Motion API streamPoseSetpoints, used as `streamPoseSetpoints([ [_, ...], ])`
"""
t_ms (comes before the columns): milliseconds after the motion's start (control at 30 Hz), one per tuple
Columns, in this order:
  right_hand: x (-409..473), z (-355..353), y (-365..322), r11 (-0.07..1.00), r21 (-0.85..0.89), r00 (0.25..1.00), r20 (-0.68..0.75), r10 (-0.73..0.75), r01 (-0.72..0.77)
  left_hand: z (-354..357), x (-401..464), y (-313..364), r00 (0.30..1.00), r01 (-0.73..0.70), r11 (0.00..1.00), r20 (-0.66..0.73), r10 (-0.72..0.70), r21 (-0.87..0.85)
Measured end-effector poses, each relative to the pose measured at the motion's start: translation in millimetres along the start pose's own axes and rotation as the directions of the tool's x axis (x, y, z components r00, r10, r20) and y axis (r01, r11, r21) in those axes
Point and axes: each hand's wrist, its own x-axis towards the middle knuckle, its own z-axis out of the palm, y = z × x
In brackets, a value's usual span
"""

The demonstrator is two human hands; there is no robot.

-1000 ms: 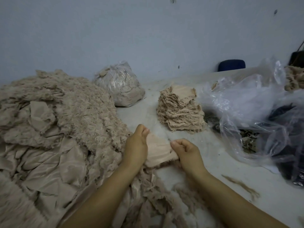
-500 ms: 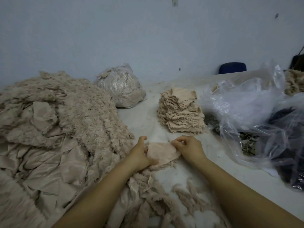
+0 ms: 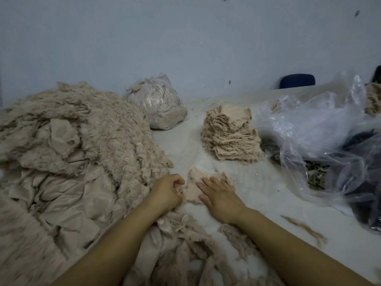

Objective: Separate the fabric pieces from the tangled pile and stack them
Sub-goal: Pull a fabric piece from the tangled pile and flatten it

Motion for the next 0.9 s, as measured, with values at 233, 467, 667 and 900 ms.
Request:
streamPoseSetpoints([
  [233,-9.9,-9.8,-14.4,0.999,0.004,0.986,-0.161,0.050,-0.050,-32.4,-38.0,2.3,0.960,-0.064,0.977,0.255,0.116,-0.206],
  [467,-87.8,-0.1,-48.8,0.931,0.288,0.960,-0.231,-0.160,0.224,-36.9,-68.7,-16.3,0.855,-0.416,0.894,0.407,0.323,0.164],
  [667,-98.4,-13.8,-30.7,0.762,0.648,0.932,-0.277,0.236,-0.001,-40.1,-85.7,-25.1,0.963,-0.264,0.952,0.013,0.270,-0.155],
  [900,-93.3,-16.2,-40.0,0.567,0.816,0.920,-0.304,0.249,0.117,-32.6,-98.1,-14.5,0.926,-0.289,0.956,0.268,0.265,0.054],
])
